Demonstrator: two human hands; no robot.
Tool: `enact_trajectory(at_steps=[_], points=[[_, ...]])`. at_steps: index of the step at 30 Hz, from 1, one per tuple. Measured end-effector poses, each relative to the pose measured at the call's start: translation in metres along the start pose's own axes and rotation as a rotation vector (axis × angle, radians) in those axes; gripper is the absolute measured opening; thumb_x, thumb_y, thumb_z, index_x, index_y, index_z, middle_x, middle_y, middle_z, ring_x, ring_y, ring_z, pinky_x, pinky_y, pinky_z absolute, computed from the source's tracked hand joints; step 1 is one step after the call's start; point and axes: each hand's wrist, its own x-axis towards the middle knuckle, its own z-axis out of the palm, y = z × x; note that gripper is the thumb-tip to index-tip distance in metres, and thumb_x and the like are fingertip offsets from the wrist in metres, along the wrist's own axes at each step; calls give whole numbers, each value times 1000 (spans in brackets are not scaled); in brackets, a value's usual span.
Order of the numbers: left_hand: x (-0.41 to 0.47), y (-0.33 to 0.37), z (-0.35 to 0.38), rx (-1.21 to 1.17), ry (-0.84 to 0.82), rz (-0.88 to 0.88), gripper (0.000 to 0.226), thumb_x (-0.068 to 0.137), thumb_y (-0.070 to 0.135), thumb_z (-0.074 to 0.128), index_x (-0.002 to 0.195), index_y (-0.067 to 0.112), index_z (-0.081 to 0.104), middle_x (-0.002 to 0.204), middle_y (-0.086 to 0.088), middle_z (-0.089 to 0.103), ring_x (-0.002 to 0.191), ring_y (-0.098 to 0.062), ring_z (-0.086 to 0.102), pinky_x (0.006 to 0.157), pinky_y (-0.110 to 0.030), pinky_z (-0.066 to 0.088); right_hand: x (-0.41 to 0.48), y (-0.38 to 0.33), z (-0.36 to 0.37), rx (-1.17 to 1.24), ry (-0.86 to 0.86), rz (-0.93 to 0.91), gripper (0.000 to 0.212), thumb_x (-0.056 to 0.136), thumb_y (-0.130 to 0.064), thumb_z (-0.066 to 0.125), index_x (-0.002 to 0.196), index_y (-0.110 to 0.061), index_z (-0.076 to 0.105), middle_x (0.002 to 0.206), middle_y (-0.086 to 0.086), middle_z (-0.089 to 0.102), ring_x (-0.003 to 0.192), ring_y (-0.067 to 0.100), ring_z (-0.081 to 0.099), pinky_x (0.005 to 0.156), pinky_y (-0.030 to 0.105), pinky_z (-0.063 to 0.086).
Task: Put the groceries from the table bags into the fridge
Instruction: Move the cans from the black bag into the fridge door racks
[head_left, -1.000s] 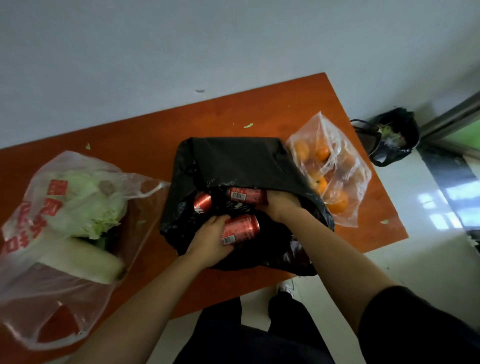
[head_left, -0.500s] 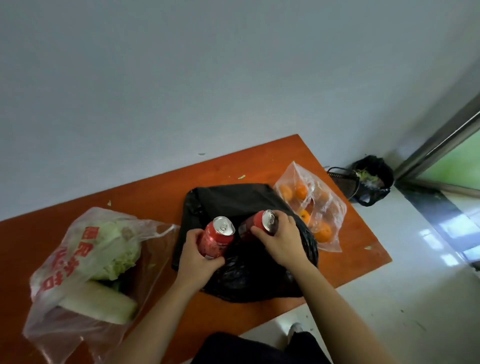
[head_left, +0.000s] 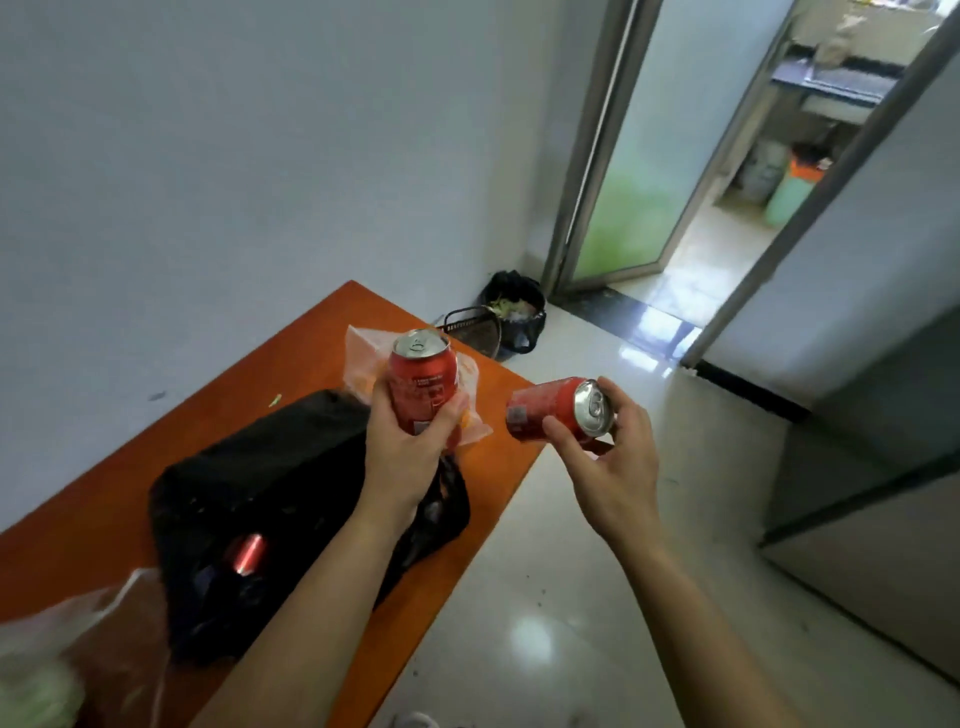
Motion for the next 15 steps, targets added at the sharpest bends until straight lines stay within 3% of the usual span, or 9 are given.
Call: enact_trajectory(at_steps=[3, 5, 8, 11, 13, 15], points=[[-21, 28, 73, 5, -120, 68, 58, 75, 39, 79, 124, 40, 47, 114, 15, 61, 99, 9, 61, 82, -17, 48, 7, 7, -73, 32, 188, 13, 74, 82, -31, 81, 145, -18, 45, 133, -3, 49, 118, 13, 55, 80, 17, 54], [-41, 47, 121, 6, -180, 110, 52, 81, 28, 78, 122, 35, 47, 108, 15, 61, 88, 17, 60, 71, -8, 48, 6, 13, -124, 69, 297, 19, 74, 82, -28, 82, 145, -18, 45, 134, -5, 47, 119, 14, 54, 77, 11, 52], [-79, 70, 195, 17, -287, 176, 60, 77, 34, 79, 129, 33, 48, 113, 16, 62, 93, 17, 60, 73, -5, 48, -4, 33, -207, 121, 405, 25, 73, 83, -25, 82, 145, -23, 43, 133, -7, 48, 118, 13, 54, 74, 4, 49], [-130, 84, 271, 12, -345, 239, 83, 63, 52, 79, 136, 28, 50, 122, 12, 64, 109, 3, 61, 90, -19, 50, -21, 63, -294, 147, 473, 45, 77, 83, -31, 81, 148, -29, 39, 138, -7, 53, 119, 14, 58, 90, 21, 55], [-168, 93, 322, 26, -375, 286, 85, 59, 57, 78, 134, 26, 54, 119, 9, 66, 109, -4, 62, 94, -28, 51, -34, 85, -353, 155, 521, 63, 78, 83, -36, 80, 148, -36, 37, 139, -7, 55, 117, 16, 61, 96, 37, 56], [-206, 100, 372, 54, -416, 345, 82, 59, 61, 78, 131, 27, 57, 117, 8, 67, 108, -8, 63, 95, -34, 53, -47, 104, -411, 141, 565, 64, 76, 82, -39, 80, 144, -43, 36, 136, -9, 56, 114, 15, 63, 95, 42, 57]])
